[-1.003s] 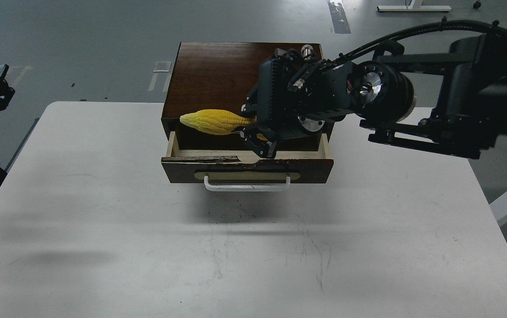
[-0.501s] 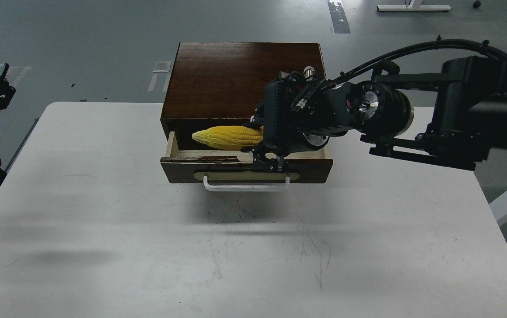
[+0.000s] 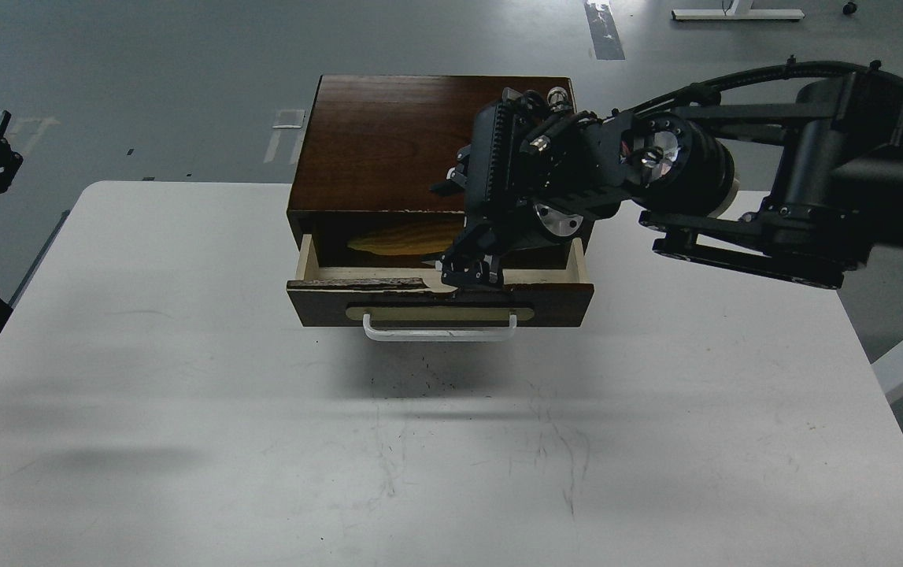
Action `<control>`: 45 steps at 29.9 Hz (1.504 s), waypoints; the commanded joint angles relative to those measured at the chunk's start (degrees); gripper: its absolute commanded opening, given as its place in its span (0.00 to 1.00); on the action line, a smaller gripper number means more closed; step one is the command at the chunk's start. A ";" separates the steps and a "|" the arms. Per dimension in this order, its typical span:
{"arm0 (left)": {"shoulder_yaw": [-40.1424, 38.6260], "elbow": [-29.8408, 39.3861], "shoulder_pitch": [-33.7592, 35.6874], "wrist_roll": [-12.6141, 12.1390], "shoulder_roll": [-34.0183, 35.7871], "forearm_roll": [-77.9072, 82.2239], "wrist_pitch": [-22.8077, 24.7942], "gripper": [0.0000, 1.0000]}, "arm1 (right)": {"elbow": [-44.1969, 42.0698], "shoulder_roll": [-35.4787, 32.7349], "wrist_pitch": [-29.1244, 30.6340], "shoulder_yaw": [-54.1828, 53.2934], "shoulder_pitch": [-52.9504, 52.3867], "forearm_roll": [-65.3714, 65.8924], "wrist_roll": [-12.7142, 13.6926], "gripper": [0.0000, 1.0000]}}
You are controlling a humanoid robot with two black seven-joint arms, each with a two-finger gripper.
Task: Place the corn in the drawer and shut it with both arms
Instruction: 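Lower the corn cob into the drawer and release it, then withdraw the right hand away from the drawer, then bring the left hand down to the front of the drawer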
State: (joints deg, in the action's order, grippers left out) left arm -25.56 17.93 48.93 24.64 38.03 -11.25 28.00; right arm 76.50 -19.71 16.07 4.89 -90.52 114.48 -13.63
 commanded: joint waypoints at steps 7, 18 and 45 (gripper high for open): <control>0.42 0.09 0.46 -0.65 3.36 0.62 0.00 0.98 | -5.57 -5.49 0.10 -11.56 0.17 -22.96 0.10 0.99; 0.59 0.88 2.65 -0.56 7.94 10.54 0.00 0.96 | -15.05 -20.36 -0.25 -15.08 5.18 -62.86 0.10 1.00; 0.68 65.36 19.98 -0.29 3.63 80.93 0.00 0.66 | -42.39 -23.79 6.34 -19.39 20.02 -124.31 1.15 1.00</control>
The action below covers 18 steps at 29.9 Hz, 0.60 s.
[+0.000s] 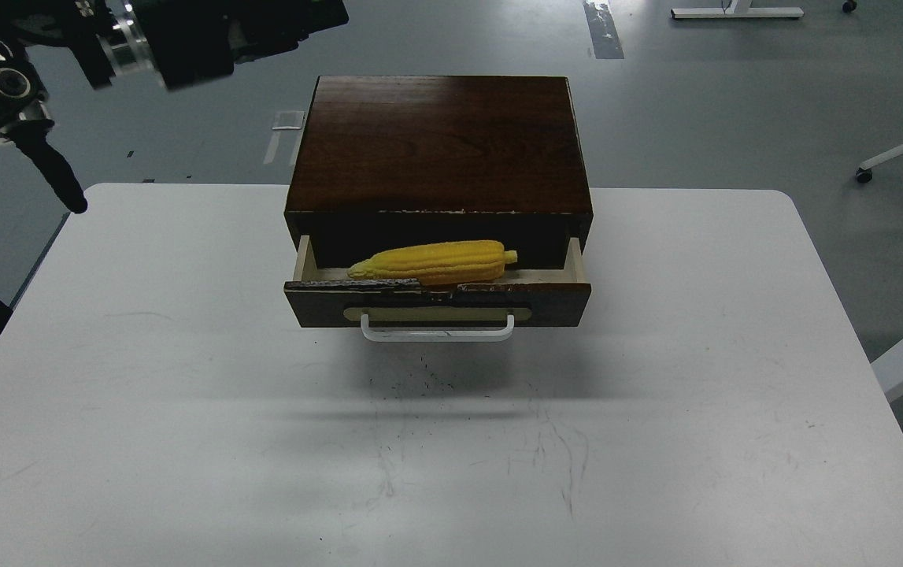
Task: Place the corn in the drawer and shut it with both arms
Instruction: 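Bring the left hand down to the front of the drawer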
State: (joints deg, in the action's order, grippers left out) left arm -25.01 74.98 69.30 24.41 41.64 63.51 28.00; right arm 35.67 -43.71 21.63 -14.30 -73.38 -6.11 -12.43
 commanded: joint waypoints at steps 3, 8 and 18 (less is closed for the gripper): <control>0.14 12.11 -0.31 -0.33 -0.33 7.50 0.00 0.53 | -1.65 0.03 1.49 -1.69 6.05 -8.55 0.03 1.00; 0.57 15.19 -0.48 -1.64 -1.56 15.57 0.00 0.22 | -2.27 0.20 5.09 -4.68 12.12 -15.85 -0.05 1.00; 5.67 15.89 -0.57 -1.82 -9.03 29.20 0.00 0.00 | -4.37 9.33 6.37 -15.05 24.95 -20.61 -0.58 1.00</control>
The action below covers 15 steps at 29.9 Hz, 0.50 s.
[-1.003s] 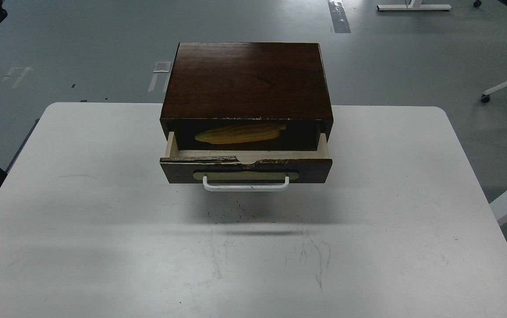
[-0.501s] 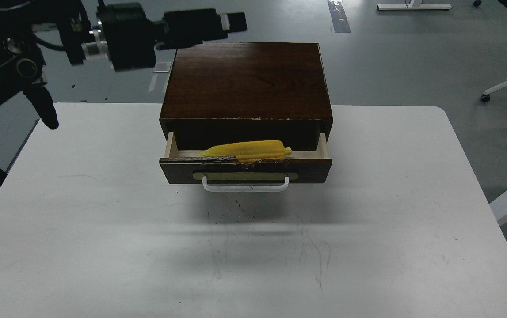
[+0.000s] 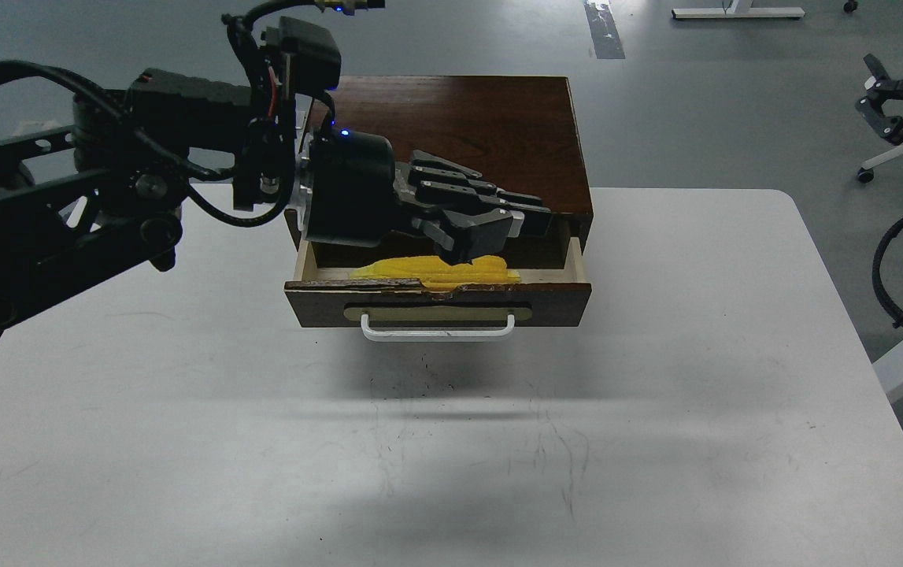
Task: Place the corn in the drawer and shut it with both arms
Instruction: 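Bring the left hand down to the front of the drawer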
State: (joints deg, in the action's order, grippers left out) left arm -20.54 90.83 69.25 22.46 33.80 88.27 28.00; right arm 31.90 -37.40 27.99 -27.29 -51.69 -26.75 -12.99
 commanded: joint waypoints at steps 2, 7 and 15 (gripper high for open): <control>3.49 0.13 -0.69 0.39 -1.28 6.20 0.00 0.00 | -1.84 6.63 0.01 -2.24 4.31 0.12 -0.11 1.00; 6.21 2.59 0.01 0.13 -1.28 10.31 0.00 0.00 | -5.71 10.68 0.01 -2.85 4.31 0.12 -0.28 1.00; 13.50 2.25 -0.69 -0.05 -3.57 24.30 0.00 0.00 | -6.24 10.77 0.01 -3.39 4.14 0.12 -0.64 1.00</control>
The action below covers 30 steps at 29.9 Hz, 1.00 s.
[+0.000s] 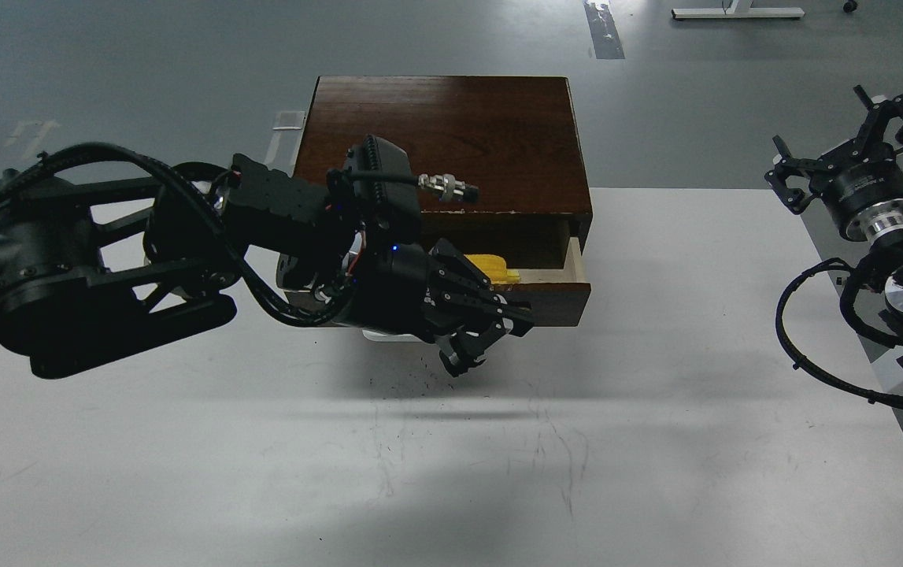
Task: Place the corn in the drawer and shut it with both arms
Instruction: 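Bring the left hand down to the front of the drawer, then push the drawer front into the box with the left hand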
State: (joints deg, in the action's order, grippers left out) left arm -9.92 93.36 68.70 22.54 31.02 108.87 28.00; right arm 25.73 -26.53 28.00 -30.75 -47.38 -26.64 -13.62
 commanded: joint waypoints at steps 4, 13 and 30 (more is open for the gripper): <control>6.40 -0.90 -0.06 -0.04 -0.87 9.42 0.00 0.00 | -0.06 -0.63 0.00 0.60 -0.08 0.27 0.00 1.00; 7.37 -0.99 0.47 -1.01 -0.79 15.84 0.00 0.00 | 0.03 -0.19 0.00 0.52 -0.17 0.44 0.00 1.00; 7.99 -3.89 1.09 -1.10 -0.17 16.13 0.00 0.00 | 0.20 -0.63 0.00 0.43 -0.35 0.44 0.00 1.00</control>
State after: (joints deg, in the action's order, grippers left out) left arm -1.94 89.73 69.57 21.44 30.67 125.00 28.00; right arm 25.85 -27.17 28.00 -30.27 -47.71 -26.19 -13.63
